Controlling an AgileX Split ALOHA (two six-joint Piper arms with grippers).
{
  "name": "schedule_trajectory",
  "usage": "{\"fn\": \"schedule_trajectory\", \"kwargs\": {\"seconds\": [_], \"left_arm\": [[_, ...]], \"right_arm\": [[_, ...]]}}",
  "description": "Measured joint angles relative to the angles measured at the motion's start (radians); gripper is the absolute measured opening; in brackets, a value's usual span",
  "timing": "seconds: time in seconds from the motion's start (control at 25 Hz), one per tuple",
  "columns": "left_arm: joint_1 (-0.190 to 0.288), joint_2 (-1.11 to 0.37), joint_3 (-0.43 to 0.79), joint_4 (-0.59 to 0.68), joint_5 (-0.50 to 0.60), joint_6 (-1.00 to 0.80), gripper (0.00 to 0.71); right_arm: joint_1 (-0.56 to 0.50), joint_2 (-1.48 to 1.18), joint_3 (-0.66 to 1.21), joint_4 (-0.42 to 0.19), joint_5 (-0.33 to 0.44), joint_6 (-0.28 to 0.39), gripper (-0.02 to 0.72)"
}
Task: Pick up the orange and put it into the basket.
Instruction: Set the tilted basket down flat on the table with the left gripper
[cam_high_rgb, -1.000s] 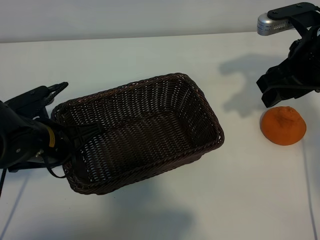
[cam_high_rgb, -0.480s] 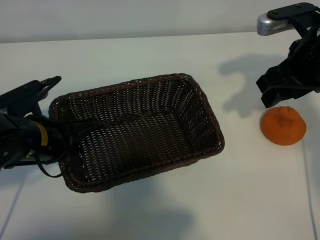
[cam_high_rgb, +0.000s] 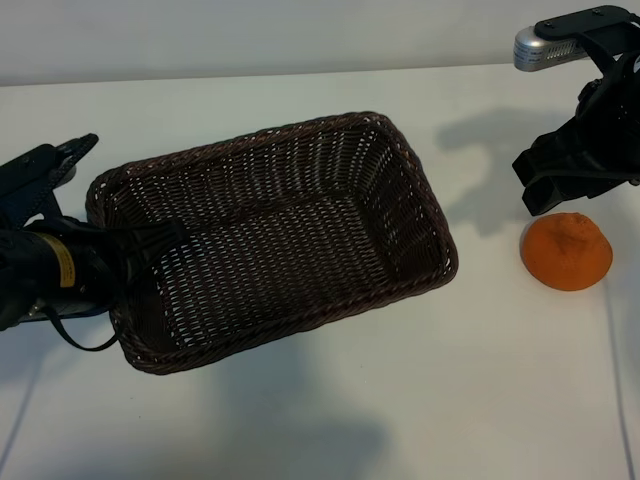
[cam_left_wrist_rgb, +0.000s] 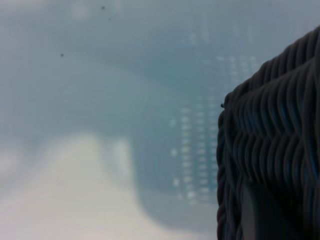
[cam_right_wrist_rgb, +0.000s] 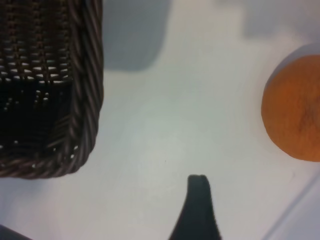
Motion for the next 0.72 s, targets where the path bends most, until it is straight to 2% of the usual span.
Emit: {"fn": "schedule_trajectory", "kwargs": {"seconds": [0.08, 0.2, 0.44, 0.6, 0.72], "left_arm": [[0.022, 0.0, -0.005, -0.013, -0.005, 0.025, 0.156], [0.085, 0.0, -0.029, -0.088, 0.002, 0.148, 0.156], [0.219, 0.053, -0.147, -0.384, 0.068, 0.631, 0.156], [0.263, 0.133, -0.21, -0.605, 0.102, 0.929, 0.156], [0.269, 0.204, -0.25, -0.674, 0.103, 1.019, 0.156]], "right_arm": [[0.0, 0.0, 0.0, 0.0, 0.0, 0.0, 0.559], [0.0, 0.0, 0.0, 0.0, 0.001, 0.0, 0.559], [0.0, 0.0, 0.0, 0.0, 0.001, 0.0, 0.559], [0.0, 0.0, 0.0, 0.0, 0.001, 0.0, 0.559], [0.0, 0.0, 0.0, 0.0, 0.001, 0.0, 0.559]]}}
